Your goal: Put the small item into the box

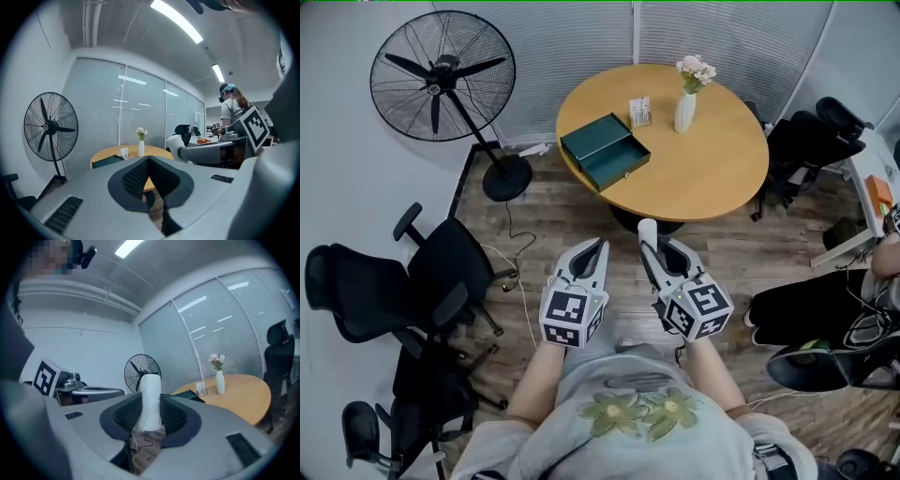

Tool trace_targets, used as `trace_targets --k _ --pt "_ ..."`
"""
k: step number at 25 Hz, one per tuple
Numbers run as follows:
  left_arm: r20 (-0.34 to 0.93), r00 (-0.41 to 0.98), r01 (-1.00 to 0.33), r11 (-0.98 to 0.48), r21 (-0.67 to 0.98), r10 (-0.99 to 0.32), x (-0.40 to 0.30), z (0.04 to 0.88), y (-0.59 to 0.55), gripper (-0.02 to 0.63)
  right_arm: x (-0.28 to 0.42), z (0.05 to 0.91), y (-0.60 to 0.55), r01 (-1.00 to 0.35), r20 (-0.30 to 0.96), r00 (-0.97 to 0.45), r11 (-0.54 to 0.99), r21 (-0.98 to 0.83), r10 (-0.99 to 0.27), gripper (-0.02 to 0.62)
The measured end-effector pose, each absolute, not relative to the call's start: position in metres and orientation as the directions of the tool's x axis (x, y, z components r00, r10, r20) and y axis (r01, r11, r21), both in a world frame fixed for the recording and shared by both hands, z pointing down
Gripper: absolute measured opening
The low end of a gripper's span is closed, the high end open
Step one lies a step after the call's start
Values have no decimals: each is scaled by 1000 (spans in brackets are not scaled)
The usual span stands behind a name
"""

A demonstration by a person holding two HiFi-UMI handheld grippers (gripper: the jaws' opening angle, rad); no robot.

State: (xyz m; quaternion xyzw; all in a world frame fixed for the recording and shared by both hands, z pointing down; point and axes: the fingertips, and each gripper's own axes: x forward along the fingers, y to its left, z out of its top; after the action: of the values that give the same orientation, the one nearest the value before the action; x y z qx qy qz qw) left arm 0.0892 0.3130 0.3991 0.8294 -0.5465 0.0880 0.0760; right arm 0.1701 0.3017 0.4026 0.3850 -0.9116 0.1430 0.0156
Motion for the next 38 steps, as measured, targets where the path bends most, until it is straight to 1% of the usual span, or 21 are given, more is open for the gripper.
trace_targets --k 8,15,25,32,38 --pt "230 418 -907 -418 50 -879 70 412 247 2 152 412 236 -724 143 -684 644 -245 -715 124" --pt "217 442 -897 -436 78 -871 21 404 148 2 116 404 144 -755 149 -650 609 -243 -746 124" --pt "206 529 -847 -527 68 -823 -22 391 27 2 79 385 27 -811 152 -581 551 -197 -799 124" --pt "216 557 -830 -549 103 -802 -51 407 -18 2 57 392 -17 -841 171 -538 511 -179 -825 126" --pt "223 567 -824 -552 128 -793 -61 417 -39 2 52 401 -36 -858 200 -512 486 -165 -835 126"
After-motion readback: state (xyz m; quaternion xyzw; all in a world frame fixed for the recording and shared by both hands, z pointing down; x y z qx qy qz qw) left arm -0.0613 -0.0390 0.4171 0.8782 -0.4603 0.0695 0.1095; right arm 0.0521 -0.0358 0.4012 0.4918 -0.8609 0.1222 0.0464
